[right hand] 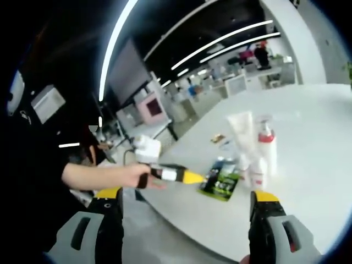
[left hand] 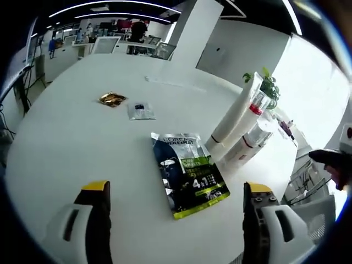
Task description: Arrange the skincare products in the storage area until every visible bottle or jar stands upright without overlapping.
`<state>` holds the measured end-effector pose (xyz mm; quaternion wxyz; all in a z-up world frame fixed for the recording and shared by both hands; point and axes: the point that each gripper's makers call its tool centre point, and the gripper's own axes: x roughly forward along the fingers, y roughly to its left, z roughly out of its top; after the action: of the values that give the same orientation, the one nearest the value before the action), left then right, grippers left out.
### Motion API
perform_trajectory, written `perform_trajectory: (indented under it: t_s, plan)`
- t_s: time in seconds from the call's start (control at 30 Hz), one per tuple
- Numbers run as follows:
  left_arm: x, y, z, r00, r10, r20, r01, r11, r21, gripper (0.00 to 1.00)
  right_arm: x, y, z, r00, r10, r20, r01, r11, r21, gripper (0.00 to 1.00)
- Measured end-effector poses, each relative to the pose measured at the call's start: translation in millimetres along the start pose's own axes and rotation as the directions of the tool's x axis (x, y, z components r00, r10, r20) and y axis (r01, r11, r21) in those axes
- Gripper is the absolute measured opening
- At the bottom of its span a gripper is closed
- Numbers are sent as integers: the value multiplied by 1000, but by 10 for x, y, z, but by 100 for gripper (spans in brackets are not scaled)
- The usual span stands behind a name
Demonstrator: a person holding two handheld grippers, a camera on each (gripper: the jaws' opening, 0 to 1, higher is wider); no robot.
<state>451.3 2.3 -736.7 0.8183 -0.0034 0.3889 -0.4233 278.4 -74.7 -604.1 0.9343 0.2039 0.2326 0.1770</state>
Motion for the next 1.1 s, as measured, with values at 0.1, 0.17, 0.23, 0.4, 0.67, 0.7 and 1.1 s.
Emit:
perform_trajectory:
  t_s: [0.1,0.17,0.23,0.4,0.67,0.7,1.1]
  plan:
    - [-82,-4,32,1000,2,19,-3,1000,13,99,19,8,-30,1000,5,-6,-5,1000,1,99]
    - [-141,-5,41,1000,7,21,-8,1000,30,99,46,-19,-78,1000,-18,-16,17,1000,-19,99]
    - [-202,-5,43,1000,10,22,-11,999,45,99,72,-32,-124,999,-34,-26,33,999,-42,98]
    - [-390,5,74,999,12,51,-14,999,37,99,165,-12,-291,996,-40,-79,32,995,-95,99]
    - [-654,85,-18,997,33,68,-34,999,18,99,216,-21,-326,995,-33,-91,21,991,-134,99]
    - [-685,90,-28,997,35,71,-36,999,14,99,225,-23,-328,996,-31,-88,19,990,-136,99]
    - [-1194,65,-95,994,9,107,-15,998,56,99,328,-95,-337,998,-36,-52,27,985,-169,98]
